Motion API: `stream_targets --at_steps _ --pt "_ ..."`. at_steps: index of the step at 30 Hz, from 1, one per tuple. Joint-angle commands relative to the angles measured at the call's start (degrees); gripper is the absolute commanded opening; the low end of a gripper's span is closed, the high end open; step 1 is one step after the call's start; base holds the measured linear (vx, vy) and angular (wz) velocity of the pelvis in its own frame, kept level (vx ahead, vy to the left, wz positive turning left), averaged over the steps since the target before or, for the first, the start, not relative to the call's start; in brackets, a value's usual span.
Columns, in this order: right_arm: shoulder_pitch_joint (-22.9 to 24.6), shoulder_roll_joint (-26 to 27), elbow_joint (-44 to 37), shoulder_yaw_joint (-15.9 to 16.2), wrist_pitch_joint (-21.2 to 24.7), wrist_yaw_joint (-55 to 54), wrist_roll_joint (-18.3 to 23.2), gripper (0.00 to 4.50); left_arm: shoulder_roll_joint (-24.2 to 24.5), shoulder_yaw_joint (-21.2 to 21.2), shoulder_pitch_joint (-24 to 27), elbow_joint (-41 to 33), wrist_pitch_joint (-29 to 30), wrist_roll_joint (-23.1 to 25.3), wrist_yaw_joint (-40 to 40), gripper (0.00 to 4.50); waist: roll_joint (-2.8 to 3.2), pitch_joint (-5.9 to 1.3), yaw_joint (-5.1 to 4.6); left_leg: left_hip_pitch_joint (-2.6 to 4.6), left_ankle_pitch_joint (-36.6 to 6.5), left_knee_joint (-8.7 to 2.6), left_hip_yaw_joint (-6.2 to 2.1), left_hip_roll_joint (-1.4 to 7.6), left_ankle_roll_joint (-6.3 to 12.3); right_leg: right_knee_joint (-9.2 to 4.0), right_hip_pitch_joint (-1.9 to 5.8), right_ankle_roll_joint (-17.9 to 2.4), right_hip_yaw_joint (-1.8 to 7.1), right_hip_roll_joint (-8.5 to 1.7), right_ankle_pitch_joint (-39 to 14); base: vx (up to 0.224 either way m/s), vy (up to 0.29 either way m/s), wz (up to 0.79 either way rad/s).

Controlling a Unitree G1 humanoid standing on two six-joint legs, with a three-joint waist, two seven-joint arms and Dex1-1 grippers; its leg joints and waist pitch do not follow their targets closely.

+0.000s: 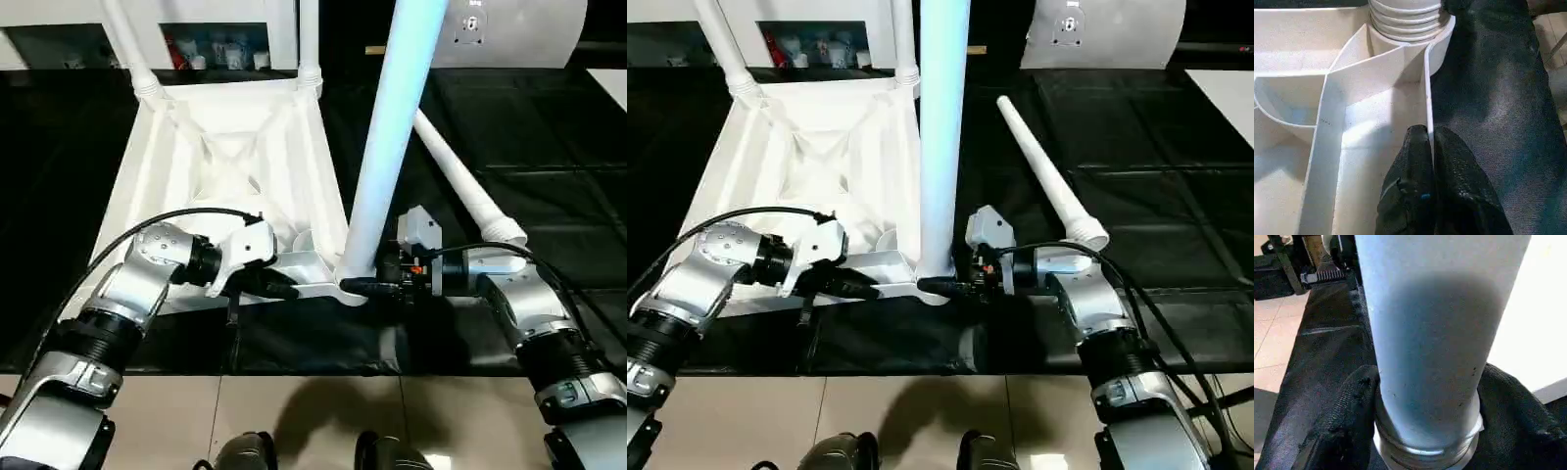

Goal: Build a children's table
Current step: Rotate leg to tighten

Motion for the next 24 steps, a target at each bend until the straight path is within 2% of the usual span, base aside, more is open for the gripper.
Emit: stream_targets --at_steps 1,3,5,7,8,9,10,11,12,14,15,16,17,19,20,21,22,23,24 --pt "1.51 0.29 -1.30 0.74 1.09 0.80 0.64 2.67 -0.66 -2.32 -0.03 -0.17 -0.41 1.01 -1.20 0.00 -0.66 -4.68 -0.27 0.98 -9.32 -3.71 -1.43 3.69 5.18 -3.59 3.00 -12.45 3.21 -5.22 -18.82 0.000 0.000 0.00" --pt "2.48 1.09 -2.16 0.20 1.89 -0.88 1.09 2.67 -0.91 -1.83 0.37 -0.76 0.55 0.71 -0.29 0.00 -0.70 -4.72 -0.16 0.99 -9.06 -3.73 -1.42 3.70 5.19 -3.59 3.02 -12.23 3.22 -5.18 -18.92 0.000 0.000 0.00" --pt "3.57 2.16 -3.16 -0.34 2.73 -3.14 1.42 2.66 -1.38 -1.08 0.78 -1.82 2.28 0.22 1.12 0.00 -0.45 -4.59 -0.09 1.03 -9.73 -3.83 -1.46 3.78 4.87 -3.65 2.86 -12.11 3.23 -5.24 -19.50 0.000 0.000 0.00" --pt "4.07 2.64 -3.61 -0.55 3.09 -4.14 1.54 2.66 -1.64 -0.72 0.95 -2.35 3.23 -0.01 1.87 0.00 -0.57 -4.40 -0.21 1.10 -11.32 -3.97 -1.54 3.72 4.24 -3.97 2.83 -11.69 3.17 -5.25 -22.06 0.000 0.000 0.00" --pt "5.48 4.87 -4.07 -1.20 3.23 -9.52 0.65 2.66 -2.96 0.21 1.37 -4.07 6.07 -0.47 4.77 0.00 -0.47 -4.22 -0.36 1.07 -12.04 -4.12 -1.66 3.82 3.69 -4.01 2.68 -11.33 3.26 -5.34 -23.34 0.000 0.000 0.00" --pt "5.95 5.74 -4.14 -1.44 3.16 -11.55 0.24 2.66 -3.44 0.44 1.51 -4.68 6.94 -0.52 5.76 0.00 -0.51 -3.95 -0.49 1.34 -13.75 -4.24 -1.69 3.68 3.03 -4.54 2.39 -10.69 3.26 -5.34 -26.11 0.000 0.000 0.00" --pt "6.84 7.39 -4.48 -1.56 2.96 -15.23 -0.77 2.66 -4.66 0.83 1.85 -6.08 9.41 -0.59 8.03 0.00 -0.55 -3.93 -0.59 1.31 -14.56 -4.23 -1.79 3.57 2.72 -4.68 2.50 -10.31 3.23 -5.47 -27.62 0.000 0.000 0.00" --pt "7.39 8.41 -4.73 -1.60 2.84 -17.47 -1.43 2.66 -5.45 1.05 2.08 -6.98 11.03 -0.61 9.47 0.00 -0.67 -3.67 -0.97 1.27 -15.69 -4.49 -1.99 3.60 1.78 -4.86 2.46 -9.35 3.16 -5.52 -30.51 0.000 0.000 0.00" --pt "8.35 11.43 -5.42 -1.76 3.74 -22.89 -2.42 2.66 -8.22 1.52 2.67 -9.80 15.19 -1.06 13.19 0.00 -0.43 -3.48 -1.25 1.62 -17.44 -4.50 -2.06 3.55 1.19 -5.30 2.12 -8.36 3.16 -5.50 -33.41 0.000 0.000 0.00" --pt "8.53 13.16 -5.62 -2.16 4.31 -25.94 -2.76 2.66 -9.98 1.84 2.62 -10.66 16.98 -0.94 15.64 0.00 -0.71 -3.41 -1.85 1.51 -18.45 -4.58 -2.34 3.30 0.79 -5.65 2.21 -7.00 2.90 -5.46 -36.14 0.000 0.000 0.00" --pt "8.54 15.94 -5.79 -3.05 5.51 -31.35 -3.29 2.65 -13.08 2.52 2.26 -11.71 20.06 -0.58 20.01 0.00 -0.53 -3.36 -2.25 1.59 -19.07 -4.51 -2.41 3.22 0.85 -5.79 1.95 -6.55 2.90 -5.39 -36.73 0.000 0.000 0.00" --pt "8.46 16.97 -5.79 -3.46 6.11 -33.51 -3.47 2.65 -14.29 2.80 2.07 -12.05 21.27 -0.41 21.71 0.00 -0.57 -3.26 -2.53 1.56 -19.39 -4.52 -2.35 3.19 0.80 -5.93 1.88 -6.44 2.88 -5.32 -36.99 0.000 0.000 0.00" --pt "8.19 18.22 -5.54 -4.02 6.50 -36.28 -3.80 2.65 -15.93 3.11 1.65 -12.07 22.10 0.06 24.09 0.00 -0.86 -3.46 -2.70 1.49 -19.01 -4.44 -2.39 3.11 0.85 -5.99 1.95 -6.18 2.84 -5.36 -36.69 0.000 0.000 0.00" --pt "7.09 21.02 -4.18 -5.56 7.24 -42.92 -4.45 2.65 -20.12 3.96 0.48 -11.67 23.55 1.14 30.14 0.00 -0.80 -3.45 -2.99 1.35 -18.13 -4.34 -2.22 2.97 1.45 -6.06 1.79 -6.05 2.92 -5.22 -35.71 0.000 0.000 0.00" --pt "5.56 23.54 -1.94 -7.61 8.03 -50.09 -4.88 2.65 -23.86 4.70 -0.63 -11.24 24.26 1.91 35.76 0.00 -0.79 -3.63 -3.07 1.39 -17.26 -4.19 -2.17 2.89 1.63 -6.09 1.78 -6.13 2.90 -5.22 -34.96 0.000 0.000 0.00" --pt "5.26 24.32 -1.54 -8.22 8.34 -52.21 -5.19 2.65 -24.81 4.87 -0.78 -11.61 24.96 2.16 37.31 0.00 -0.86 -3.72 -3.17 1.21 -16.52 -4.20 -2.25 2.80 1.78 -5.96 1.93 -6.22 2.80 -5.15 -33.98 0.000 0.000 0.00" --pt "4.56 25.01 -0.45 -9.36 8.69 -55.29 -5.47 2.65 -26.00 4.86 -1.08 -11.57 25.08 2.38 38.70 0.00 -0.73 -3.93 -3.08 1.07 -15.74 -4.18 -2.21 2.73 2.03 -5.85 2.08 -6.20 2.80 -5.09 -32.83 0.000 0.000 0.00" --pt "3.83 25.58 0.69 -10.63 8.77 -57.46 -5.07 2.65 -26.93 4.64 -1.38 -11.46 24.46 2.63 39.60 0.00 -0.80 -4.10 -3.11 0.84 -14.43 -4.13 -2.06 2.76 2.65 -5.58 2.10 -6.60 2.89 -4.95 -29.49 0.000 0.000 0.00" --pt "3.17 26.09 1.57 -11.92 8.34 -59.70 -4.96 2.65 -27.64 4.29 -1.54 -11.70 24.20 2.85 39.98 0.00 -0.81 -4.19 -3.07 0.94 -13.78 -4.05 -1.86 2.77 3.40 -5.49 1.99 -7.20 2.98 -4.86 -26.98 0.000 0.000 0.00"
